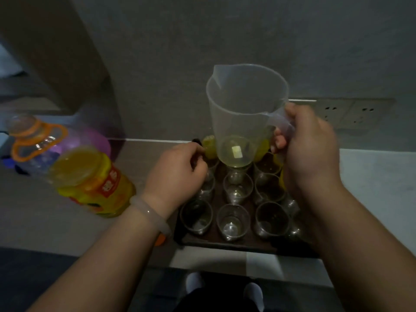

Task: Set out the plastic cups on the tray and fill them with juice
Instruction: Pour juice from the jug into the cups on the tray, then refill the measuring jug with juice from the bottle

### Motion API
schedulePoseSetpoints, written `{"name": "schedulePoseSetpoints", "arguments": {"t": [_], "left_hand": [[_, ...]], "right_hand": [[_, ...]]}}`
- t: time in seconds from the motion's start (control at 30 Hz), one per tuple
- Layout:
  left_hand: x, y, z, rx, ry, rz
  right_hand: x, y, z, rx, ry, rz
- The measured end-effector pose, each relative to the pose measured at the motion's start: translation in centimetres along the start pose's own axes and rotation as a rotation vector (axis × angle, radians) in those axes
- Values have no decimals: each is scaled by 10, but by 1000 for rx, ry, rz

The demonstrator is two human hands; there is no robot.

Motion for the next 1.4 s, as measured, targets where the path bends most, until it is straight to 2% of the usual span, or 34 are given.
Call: {"name": "schedulePoseSetpoints", "arguments": {"t": [0.1,0.23,0.4,0.63,0.8,1.0,1.2,1.33,1.4], "left_hand": [[-11,-14,-9,16,39,-11],[-29,-31,-19,-46,116,-22],[-62,-60,-26,-137,244,34],[-99,-78,-37,-204,394,-52],[-110,-82,-42,-247,455,-80],[-109,-82,-44,-285,552,-46],[-109,-79,-56,-243,720,63],[-112,-81,-58,-191,737,59],[-114,-83,-57,-183,729,58]], "right_hand": [[1,21,-4,3,-36,-13],[4,60,-10,23,-45,16],[16,116,-21,89,-11,75],[44,166,-31,177,72,123],[60,185,-22,93,120,38],[72,189,-24,21,156,-326],[94,193,-26,-91,302,-336],[97,195,-28,-144,476,-382],[100,195,-30,-160,460,-396]]}}
Point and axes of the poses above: each hand's wrist, its own z-axis towards the middle knuckle, its own y-axis out of the palm, x = y × z, the point moved 4 cm from there along z, towards the middle knuckle, and after that the axes turned 10 degrees about -z, right-handed, at the moved point
